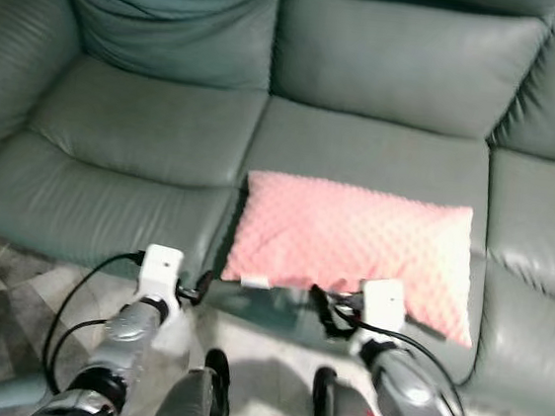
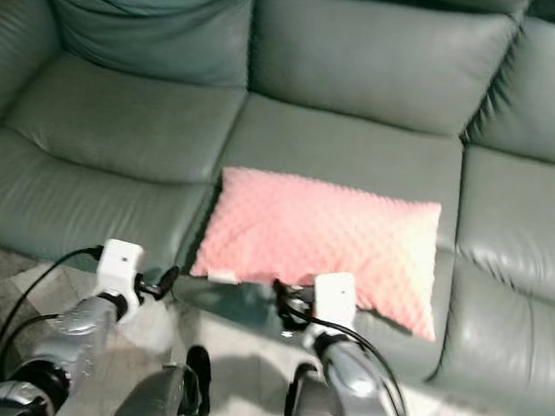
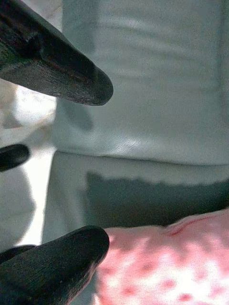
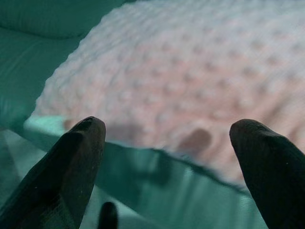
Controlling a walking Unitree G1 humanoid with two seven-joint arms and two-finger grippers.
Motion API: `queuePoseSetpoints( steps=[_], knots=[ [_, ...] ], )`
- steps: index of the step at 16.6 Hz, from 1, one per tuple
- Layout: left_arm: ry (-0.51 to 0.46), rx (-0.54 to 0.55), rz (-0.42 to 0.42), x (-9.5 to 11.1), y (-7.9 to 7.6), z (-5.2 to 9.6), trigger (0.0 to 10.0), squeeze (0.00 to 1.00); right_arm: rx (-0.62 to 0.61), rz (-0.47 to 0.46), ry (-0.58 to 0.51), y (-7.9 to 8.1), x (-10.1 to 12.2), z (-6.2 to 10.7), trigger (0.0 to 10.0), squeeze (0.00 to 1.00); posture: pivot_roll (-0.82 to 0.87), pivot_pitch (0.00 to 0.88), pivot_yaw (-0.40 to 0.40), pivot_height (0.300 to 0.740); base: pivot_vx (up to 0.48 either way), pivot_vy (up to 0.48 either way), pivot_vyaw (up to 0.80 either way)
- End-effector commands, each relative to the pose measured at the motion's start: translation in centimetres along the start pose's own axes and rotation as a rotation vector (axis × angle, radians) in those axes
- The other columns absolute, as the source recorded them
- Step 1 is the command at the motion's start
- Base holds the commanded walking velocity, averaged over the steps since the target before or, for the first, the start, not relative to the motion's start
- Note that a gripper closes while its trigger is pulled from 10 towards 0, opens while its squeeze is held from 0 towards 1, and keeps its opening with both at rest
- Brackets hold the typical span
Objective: Move the pillow to the sofa
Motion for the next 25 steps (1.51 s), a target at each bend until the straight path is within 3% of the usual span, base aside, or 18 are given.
queuePoseSetpoints(
  steps=[1,4,6,8,10,12,14,18,20,22,25],
  knots=[
    [0.021,0.005,0.038,-0.8,1.2,0.8,10.0,0.00,-0.024,-0.003,0.025,-0.4,-0.6,0.7,10.0,0.00,-0.16,0.147,0.106,0.740,0.000,0.000,0.00],
    [-0.057,-0.049,0.012,1.5,1.4,1.4,10.0,0.00,-0.068,0.002,0.028,-1.7,-0.5,1.3,10.0,0.00,-0.18,0.048,0.116,0.740,0.000,0.000,0.00],
    [-0.074,-0.021,0.015,2.1,2.2,1.5,10.0,0.00,-0.090,-0.005,0.026,-2.4,-0.3,1.4,10.0,0.00,-0.18,0.000,0.121,0.740,0.000,0.000,0.00],
    [-0.047,-0.019,-0.014,1.8,2.8,1.9,10.0,0.00,-0.114,-0.012,0.013,-3.1,0.3,1.0,10.0,0.00,-0.19,0.000,0.120,0.740,0.000,0.000,0.00],
    [-0.024,0.023,0.004,1.4,3.1,1.9,10.0,0.00,-0.076,0.027,0.016,-2.6,0.7,0.2,10.0,0.00,-0.19,0.000,0.122,0.740,0.000,0.000,0.00],
    [-0.075,0.027,0.040,2.3,2.3,1.6,10.0,0.00,-0.032,-0.012,0.042,-2.4,1.1,-0.4,10.0,0.00,-0.18,0.000,0.111,0.740,0.000,0.000,0.00],
    [-0.123,0.042,0.034,3.5,1.9,1.4,10.0,0.00,-0.002,0.028,0.031,-2.7,2.2,-0.9,10.0,0.00,-0.17,0.000,0.112,0.740,0.000,0.000,0.00],
    [-0.149,0.124,0.079,3.7,2.7,2.0,10.0,0.00,0.006,0.112,-0.027,-4.3,4.0,-0.4,10.0,0.00,-0.17,0.000,0.083,0.740,0.000,0.000,0.00],
    [-0.215,0.164,0.066,4.4,3.2,3.0,10.0,0.00,-0.038,0.055,-0.047,-4.9,4.7,-1.1,10.0,0.00,-0.15,0.000,0.050,0.740,0.000,0.000,0.00],
    [-0.241,0.216,0.116,4.3,3.8,3.5,10.0,0.00,-0.048,0.008,-0.082,-4.2,5.6,-1.8,10.0,0.00,-0.14,0.000,0.027,0.740,0.000,0.000,0.00],
    [-0.243,0.233,0.117,3.9,3.3,3.7,10.0,0.00,-0.035,-0.029,-0.110,-3.1,6.5,-2.6,10.0,0.00,-0.10,0.000,-0.029,0.740,0.000,0.000,0.00]
  ],
)
Point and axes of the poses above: a point about 5 cm out from each wrist's last joint towards the gripper, its own z axis pointing back from the gripper into the wrist, its own x axis along the axis of the wrist's last joint, y = z × x, the point moved 5 cm from there along -z, pointing out of the wrist towards the gripper, and after that the axes turned 13 degrees about z, right-handed, at the moved point
